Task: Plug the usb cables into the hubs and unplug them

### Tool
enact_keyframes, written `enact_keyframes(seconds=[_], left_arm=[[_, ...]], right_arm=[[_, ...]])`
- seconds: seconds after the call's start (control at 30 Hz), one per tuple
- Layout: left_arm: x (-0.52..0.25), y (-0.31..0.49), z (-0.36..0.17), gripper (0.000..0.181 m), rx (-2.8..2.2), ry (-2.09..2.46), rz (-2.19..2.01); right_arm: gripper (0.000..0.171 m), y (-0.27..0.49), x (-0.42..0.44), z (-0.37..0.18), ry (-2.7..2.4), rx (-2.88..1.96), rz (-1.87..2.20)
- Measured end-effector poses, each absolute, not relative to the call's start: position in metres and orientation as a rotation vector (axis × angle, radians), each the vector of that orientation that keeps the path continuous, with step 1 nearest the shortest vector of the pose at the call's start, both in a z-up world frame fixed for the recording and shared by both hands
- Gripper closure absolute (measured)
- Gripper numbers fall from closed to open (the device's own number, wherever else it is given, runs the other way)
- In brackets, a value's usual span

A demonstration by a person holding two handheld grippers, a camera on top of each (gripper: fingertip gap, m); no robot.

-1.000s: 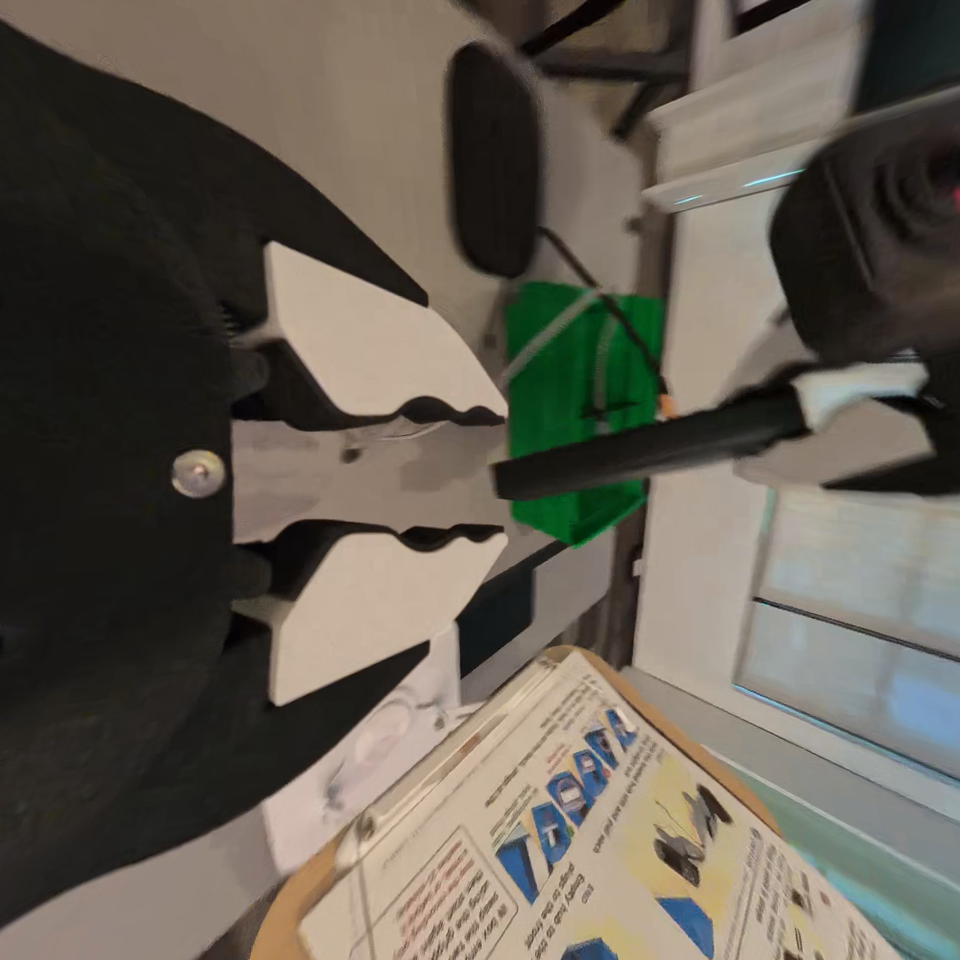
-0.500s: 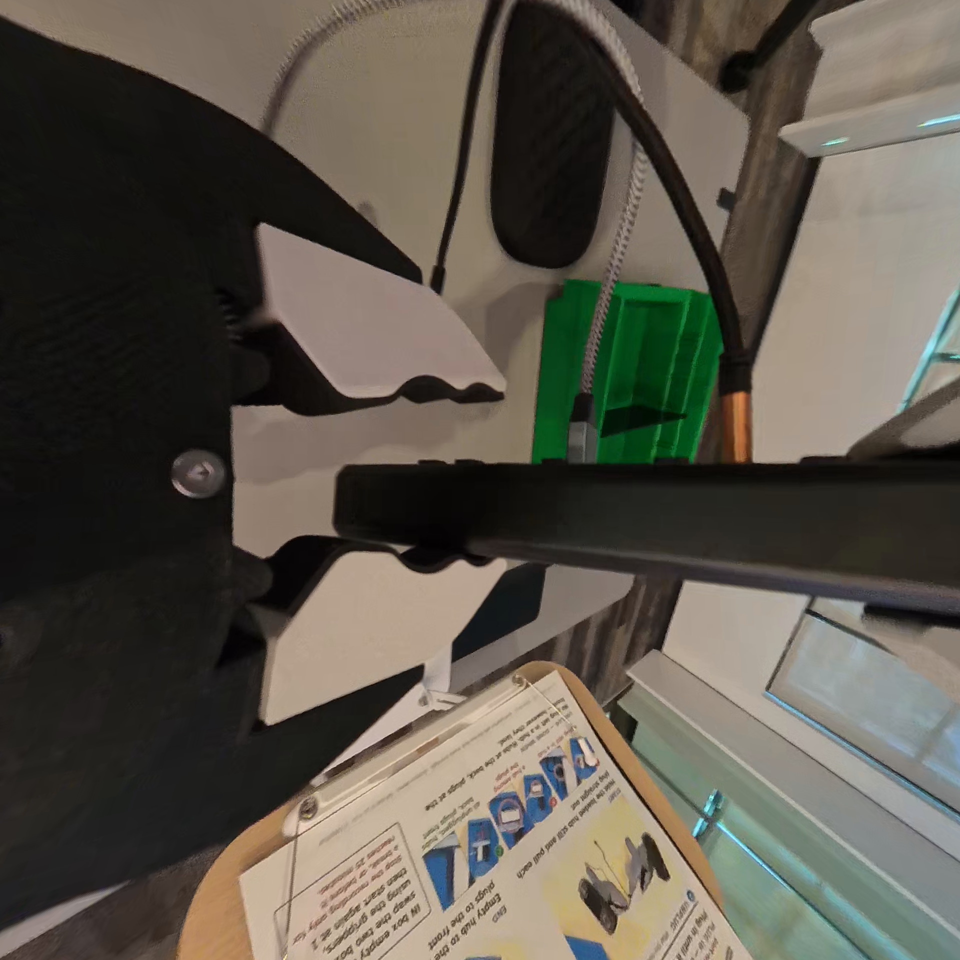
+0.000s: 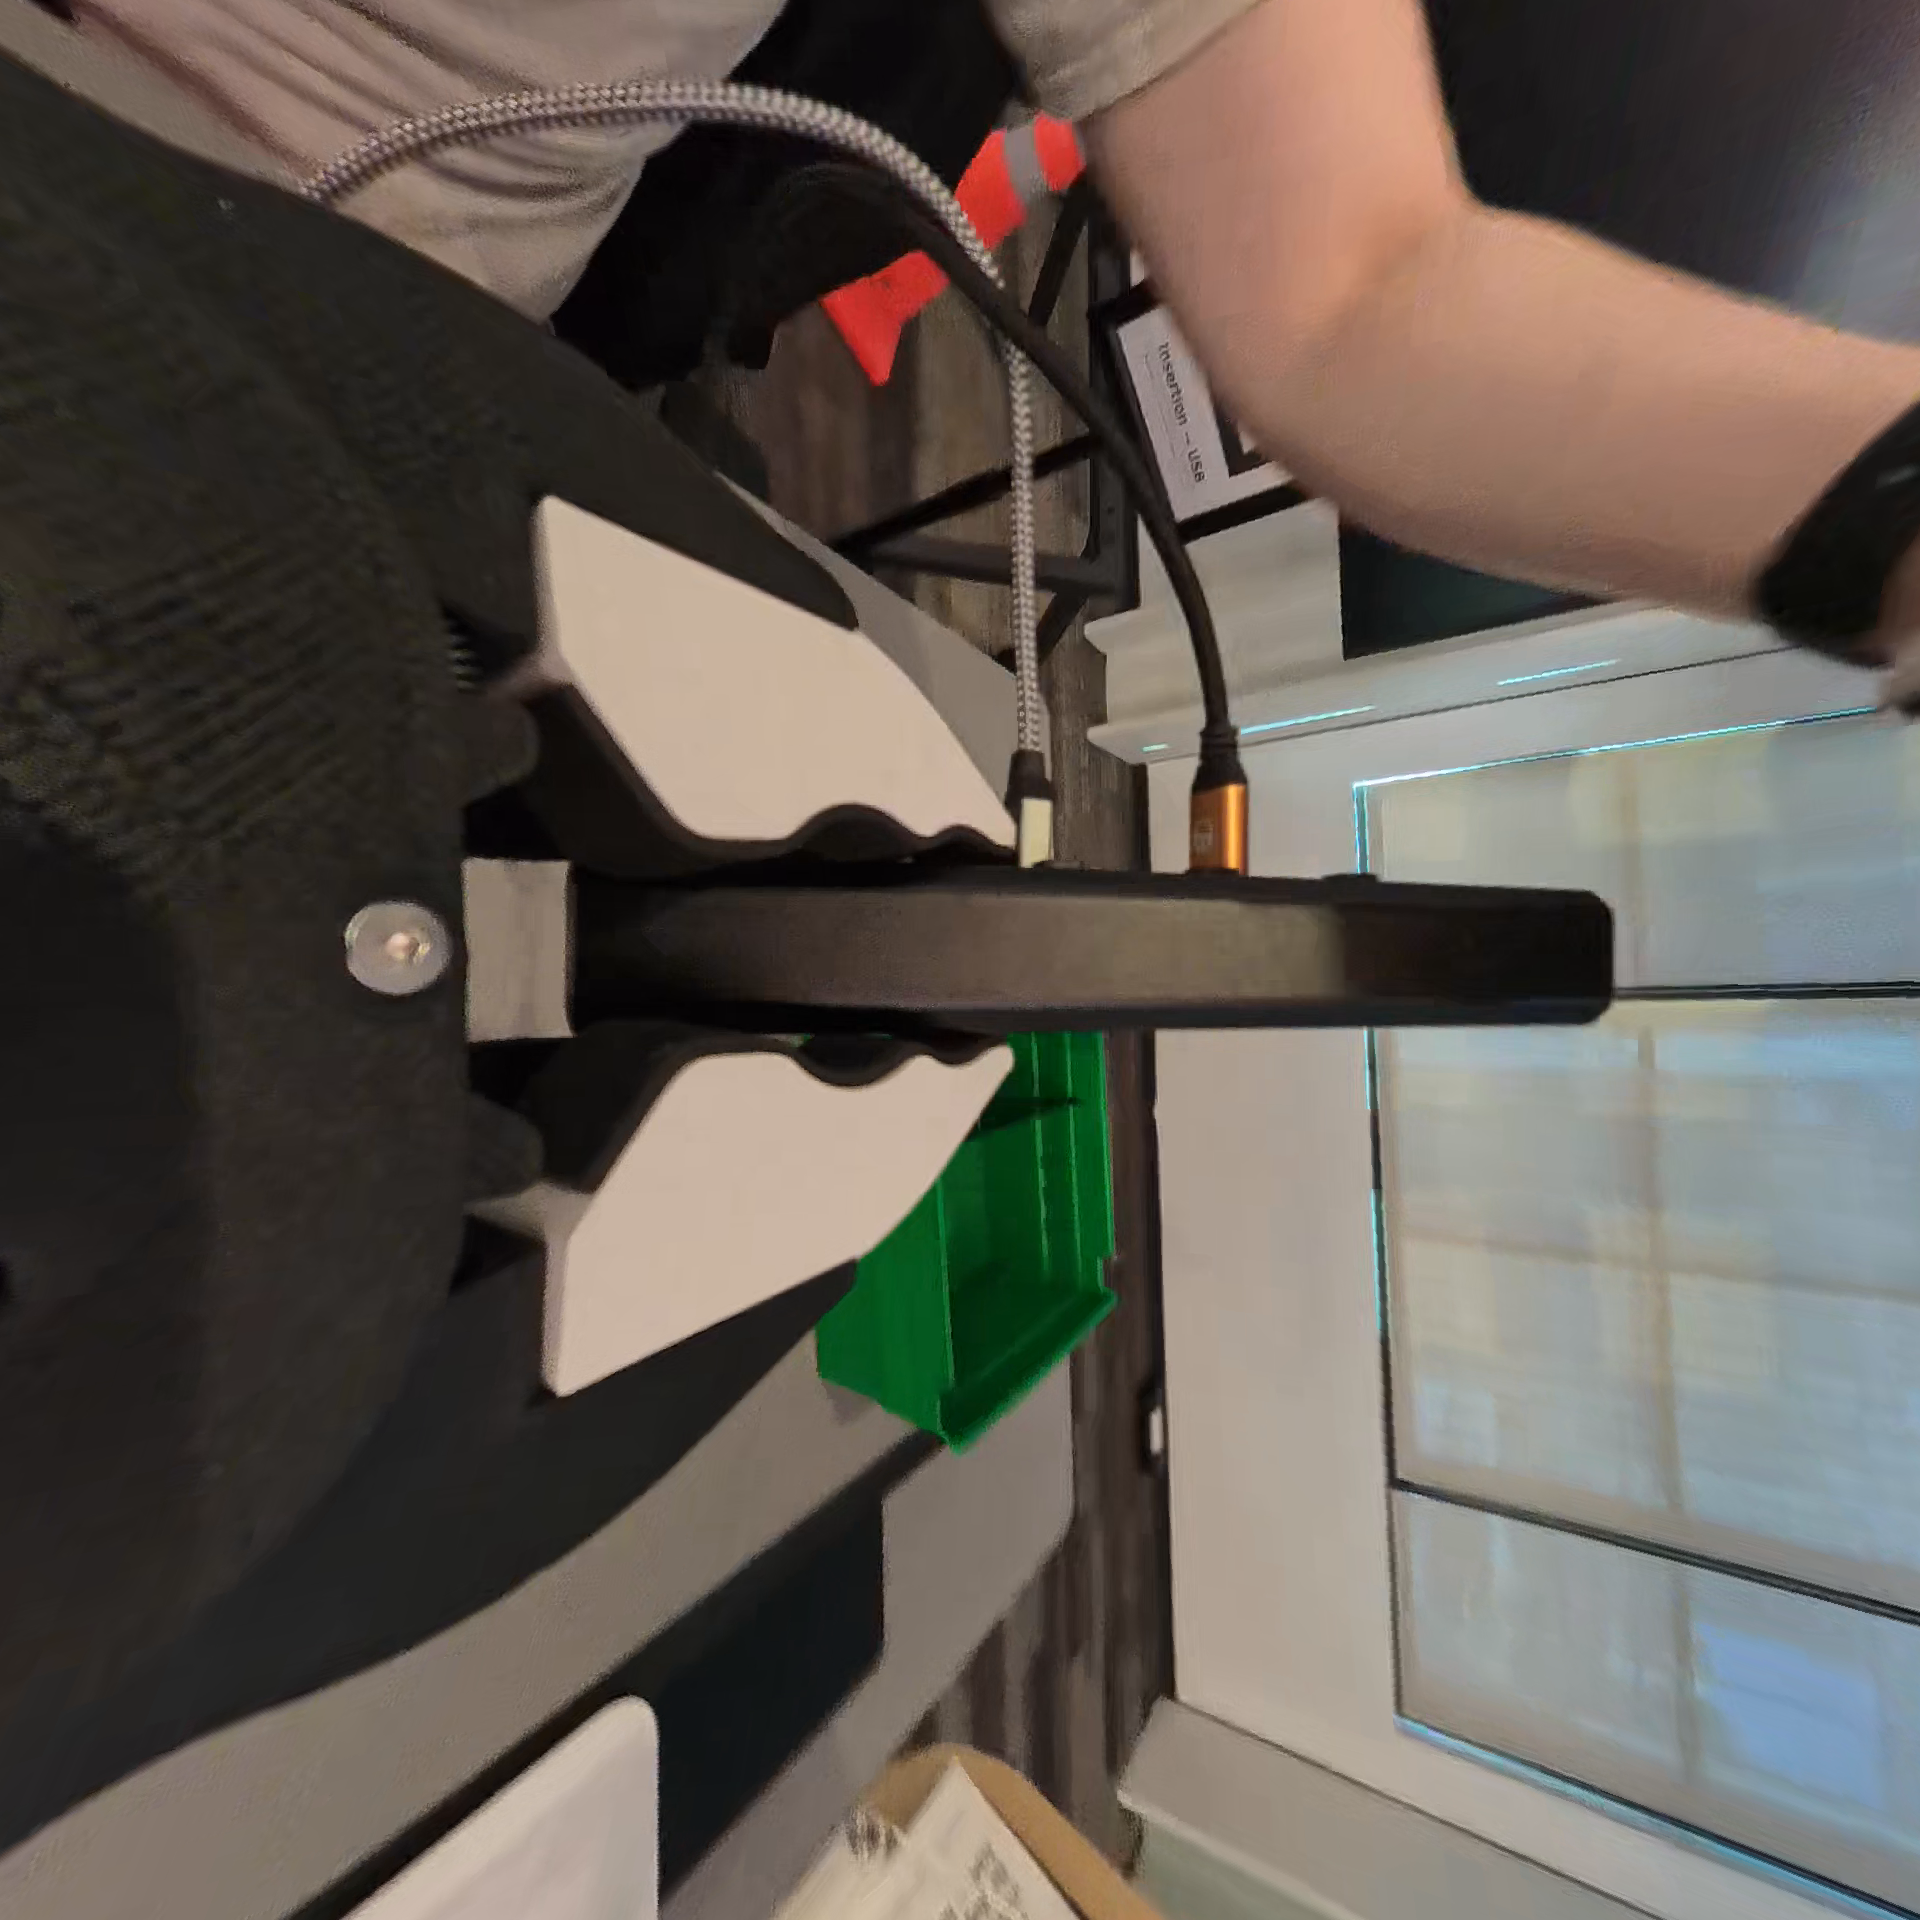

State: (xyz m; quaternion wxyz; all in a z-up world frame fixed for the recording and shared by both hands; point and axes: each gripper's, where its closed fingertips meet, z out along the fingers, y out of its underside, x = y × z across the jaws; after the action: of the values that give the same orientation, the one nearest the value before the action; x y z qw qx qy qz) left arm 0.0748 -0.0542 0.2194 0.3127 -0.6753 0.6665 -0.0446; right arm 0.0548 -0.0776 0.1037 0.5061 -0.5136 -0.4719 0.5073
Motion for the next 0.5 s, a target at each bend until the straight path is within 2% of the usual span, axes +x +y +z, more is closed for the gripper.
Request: enact_keyframes(seconds=[0.03,0.13,0.23,0.3,0.4,0.5], left_arm=[[0.065,-0.048,0.219,0.096,-1.776,1.645,-0.187],[0.036,-0.041,0.203,0.113,-1.667,1.439,-0.429],[-0.002,-0.035,0.202,0.107,-1.604,1.160,-0.600],[-0.032,-0.038,0.207,0.102,-1.539,0.935,-0.729],[-0.069,-0.053,0.210,0.109,-1.300,0.616,-0.960],[-0.054,-0.056,0.163,0.106,-1.340,0.609,-1.075]], right_arm=[[0.141,-0.080,0.049,0.101,-1.124,-1.263,1.266],[0.142,-0.090,0.026,0.092,-1.014,-1.408,1.672],[0.142,-0.093,0.018,0.088,-0.936,-1.386,1.957],[0.142,-0.087,0.019,0.087,-0.899,-1.365,1.976],[0.141,-0.074,0.026,0.090,-0.832,-1.330,1.968],[0.141,-0.067,0.034,0.101,-0.727,-1.246,2.028]])
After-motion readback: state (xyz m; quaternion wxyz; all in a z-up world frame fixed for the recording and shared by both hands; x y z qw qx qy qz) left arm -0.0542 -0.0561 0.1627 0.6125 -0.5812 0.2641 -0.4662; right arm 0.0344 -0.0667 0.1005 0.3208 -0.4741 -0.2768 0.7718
